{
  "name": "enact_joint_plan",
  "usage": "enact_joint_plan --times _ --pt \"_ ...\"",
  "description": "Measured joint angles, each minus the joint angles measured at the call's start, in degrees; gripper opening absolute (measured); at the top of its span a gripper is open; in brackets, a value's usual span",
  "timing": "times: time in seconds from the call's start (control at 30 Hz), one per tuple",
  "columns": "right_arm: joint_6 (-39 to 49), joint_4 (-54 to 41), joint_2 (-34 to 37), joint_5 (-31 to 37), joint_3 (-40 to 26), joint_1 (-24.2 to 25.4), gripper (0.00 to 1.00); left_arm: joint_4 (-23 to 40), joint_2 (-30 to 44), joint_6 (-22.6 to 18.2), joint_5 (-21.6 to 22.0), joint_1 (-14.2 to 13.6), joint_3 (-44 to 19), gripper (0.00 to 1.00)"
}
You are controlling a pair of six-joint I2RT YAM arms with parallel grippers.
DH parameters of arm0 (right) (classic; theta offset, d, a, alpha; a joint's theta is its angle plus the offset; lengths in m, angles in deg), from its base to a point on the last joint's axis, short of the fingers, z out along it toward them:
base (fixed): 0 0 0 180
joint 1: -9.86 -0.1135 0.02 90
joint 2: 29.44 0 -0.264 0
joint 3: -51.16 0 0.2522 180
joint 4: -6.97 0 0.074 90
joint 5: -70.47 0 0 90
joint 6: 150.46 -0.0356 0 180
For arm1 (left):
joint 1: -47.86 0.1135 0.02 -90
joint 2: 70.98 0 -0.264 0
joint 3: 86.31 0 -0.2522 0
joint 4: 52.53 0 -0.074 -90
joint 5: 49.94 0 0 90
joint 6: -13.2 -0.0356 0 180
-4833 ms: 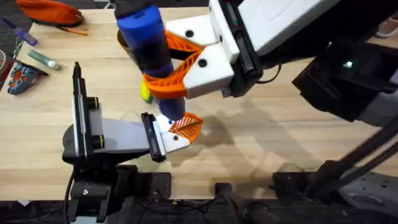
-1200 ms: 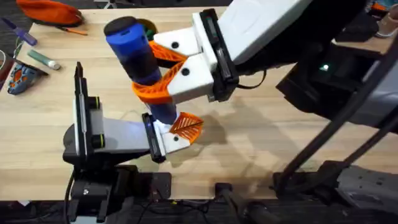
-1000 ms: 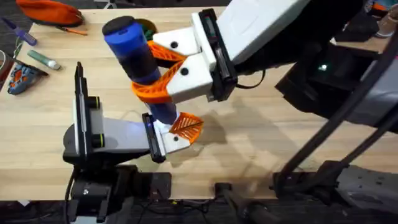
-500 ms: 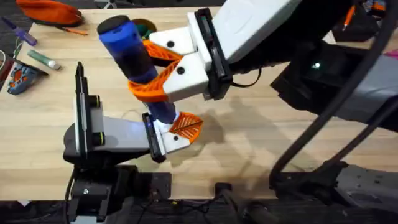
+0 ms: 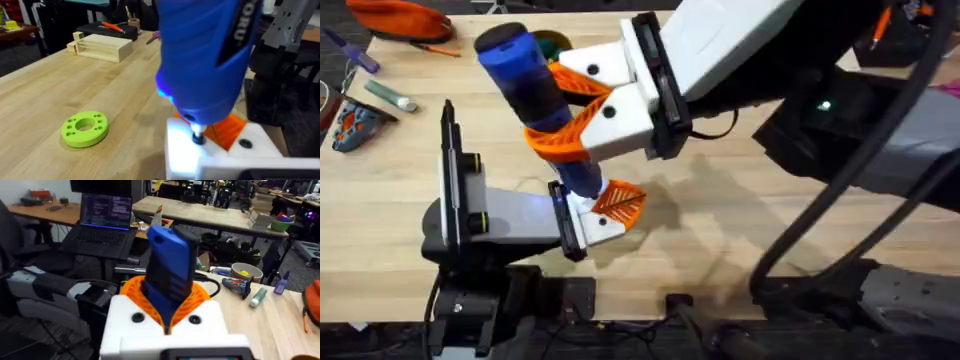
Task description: Pick up the gripper from the table and insert it into the empty holder that is missing its gripper. Then pick up a screw, insert it into the mounting hole, and use the screwdriver to tighten it. Finally, clean up the table by picking up the vegetable and placing it into the bucket.
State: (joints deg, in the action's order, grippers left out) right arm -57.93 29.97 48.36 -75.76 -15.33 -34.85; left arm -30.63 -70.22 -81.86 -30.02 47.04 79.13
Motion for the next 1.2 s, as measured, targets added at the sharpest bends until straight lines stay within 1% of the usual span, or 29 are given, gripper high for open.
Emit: enact_joint_plan --times 0.2,0.23,0.33,0.47,0.73,0.83,0.93,1.07,1.2 --pt "-0.64 -1.64 -2.19 0.89 0.42 0.0 0.026 -0.02 -0.08 -0.52 -0.07 0.0 0.0 0.014" --pt "-0.84 -3.15 -3.57 2.14 0.44 0.0 0.026 0.0 -0.09 -0.59 -0.22 0.0 0.0 0.014" --pt "-0.83 -5.59 -4.79 2.8 0.11 0.33 0.026 0.0 -0.09 -0.61 -0.22 0.0 0.0 0.014" --pt "-0.87 -8.94 -4.94 3.26 -1.59 0.91 0.026 0.0 -0.09 -0.74 -0.24 0.0 0.0 0.014" --pt "-0.95 -9.41 -4.94 3.94 -2.62 1.6 0.026 0.0 -0.09 -0.77 -0.24 0.0 0.0 0.014" --pt "-1.49 -11.82 -4.94 5.46 -2.66 3.93 0.026 0.0 -0.09 -0.77 -0.24 0.0 0.0 0.014" --pt "-1.43 -17.68 -5.02 8.82 -3.05 6.72 0.026 0.0 -0.09 -0.77 -0.24 0.0 0.0 0.014" --pt "0.43 -29.25 -5.09 14.68 -4.34 12.36 0.026 0.0 -0.09 -0.77 -0.24 0.0 0.0 0.014" --pt "6.2 -44.43 -5.09 20.7 -8.28 19.18 0.026 0.0 -0.09 -0.79 -0.24 0.0 0.0 0.014"
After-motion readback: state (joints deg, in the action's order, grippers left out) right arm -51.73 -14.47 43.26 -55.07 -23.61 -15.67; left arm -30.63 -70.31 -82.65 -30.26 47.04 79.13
